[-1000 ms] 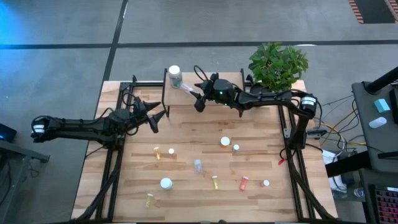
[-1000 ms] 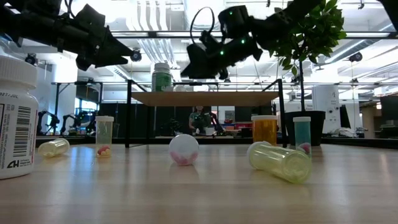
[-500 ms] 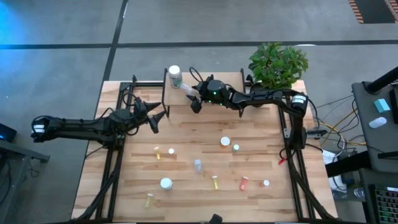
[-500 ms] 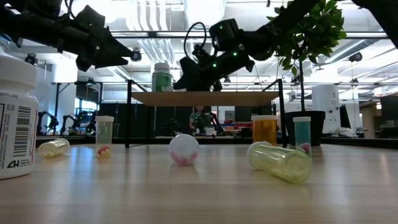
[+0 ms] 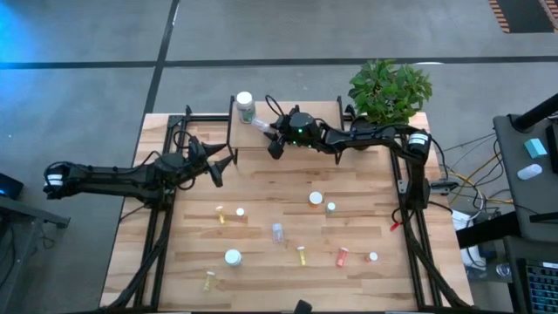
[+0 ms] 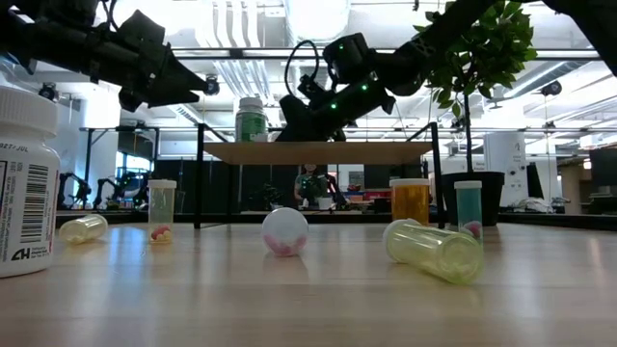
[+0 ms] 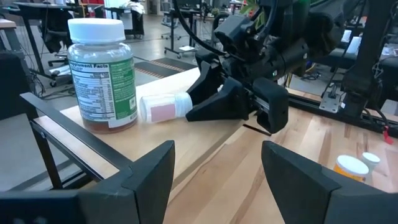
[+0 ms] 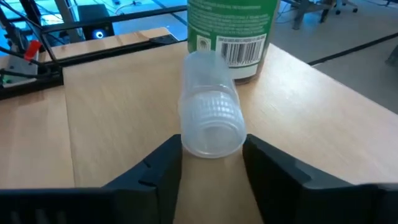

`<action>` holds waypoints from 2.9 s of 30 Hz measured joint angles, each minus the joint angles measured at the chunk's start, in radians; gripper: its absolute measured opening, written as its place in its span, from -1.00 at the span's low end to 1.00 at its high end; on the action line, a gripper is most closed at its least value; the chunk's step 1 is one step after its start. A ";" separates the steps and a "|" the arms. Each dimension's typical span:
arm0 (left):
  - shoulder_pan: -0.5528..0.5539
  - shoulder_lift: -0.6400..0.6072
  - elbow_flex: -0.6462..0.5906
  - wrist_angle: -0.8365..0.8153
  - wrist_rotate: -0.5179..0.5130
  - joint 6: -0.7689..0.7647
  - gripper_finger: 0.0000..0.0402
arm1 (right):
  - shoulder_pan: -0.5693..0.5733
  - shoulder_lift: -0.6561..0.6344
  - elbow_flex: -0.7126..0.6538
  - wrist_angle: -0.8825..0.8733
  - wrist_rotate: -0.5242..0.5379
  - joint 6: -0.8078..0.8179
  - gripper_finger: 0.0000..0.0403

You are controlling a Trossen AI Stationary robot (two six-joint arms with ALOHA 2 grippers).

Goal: Pick and place medicine bottles onto shelf by color
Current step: Put the transparent pill bottle on the shelf

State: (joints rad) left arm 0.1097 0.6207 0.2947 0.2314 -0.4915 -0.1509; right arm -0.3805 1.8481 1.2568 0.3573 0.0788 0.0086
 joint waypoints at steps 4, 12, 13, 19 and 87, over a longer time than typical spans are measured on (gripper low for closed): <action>0.000 0.001 0.000 0.000 0.004 0.000 0.11 | 0.000 0.000 0.000 0.008 0.000 0.007 -0.33; 0.000 0.001 0.005 0.001 0.013 0.000 0.11 | 0.000 0.002 0.000 0.024 -0.021 0.007 -0.26; 0.000 0.001 0.005 0.000 0.013 0.000 0.11 | 0.000 0.002 0.000 0.026 -0.028 0.008 -0.23; 0.000 0.004 0.005 -0.001 0.015 0.000 0.11 | 0.000 0.002 0.000 0.024 -0.028 0.011 -0.11; -0.011 0.573 0.356 0.038 -0.206 0.830 0.12 | 0.082 -0.065 0.229 -0.425 -0.116 -0.024 -0.32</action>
State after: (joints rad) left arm 0.0989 1.1937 0.6508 0.2695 -0.6973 0.6789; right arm -0.2984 1.7828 1.4857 -0.0673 -0.0374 -0.0152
